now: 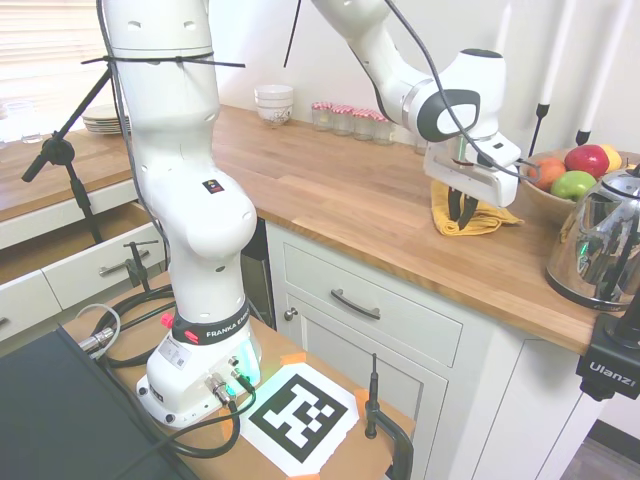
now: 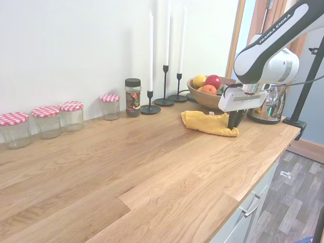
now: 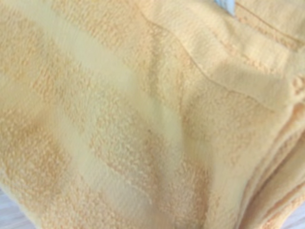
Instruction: Wipe the counter
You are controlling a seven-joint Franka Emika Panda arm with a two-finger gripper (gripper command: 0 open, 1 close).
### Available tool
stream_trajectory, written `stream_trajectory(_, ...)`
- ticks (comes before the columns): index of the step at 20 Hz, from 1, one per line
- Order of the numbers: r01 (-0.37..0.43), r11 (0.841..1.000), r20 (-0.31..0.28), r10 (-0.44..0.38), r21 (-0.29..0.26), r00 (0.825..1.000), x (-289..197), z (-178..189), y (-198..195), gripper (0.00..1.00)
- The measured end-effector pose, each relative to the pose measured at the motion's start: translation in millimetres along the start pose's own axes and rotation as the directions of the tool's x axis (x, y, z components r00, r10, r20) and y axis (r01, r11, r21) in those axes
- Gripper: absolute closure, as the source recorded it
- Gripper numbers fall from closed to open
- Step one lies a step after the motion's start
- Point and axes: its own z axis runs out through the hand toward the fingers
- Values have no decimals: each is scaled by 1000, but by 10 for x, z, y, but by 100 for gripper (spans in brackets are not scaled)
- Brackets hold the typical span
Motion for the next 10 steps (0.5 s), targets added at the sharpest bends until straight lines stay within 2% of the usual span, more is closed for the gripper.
stream_trajectory(6, -2, 1000, 2, 2, 6, 1000, 7, 4, 21, 100)
stream_trajectory(10, 38, 999, -5, -38, 12, 999, -145, 19, -125, 100)
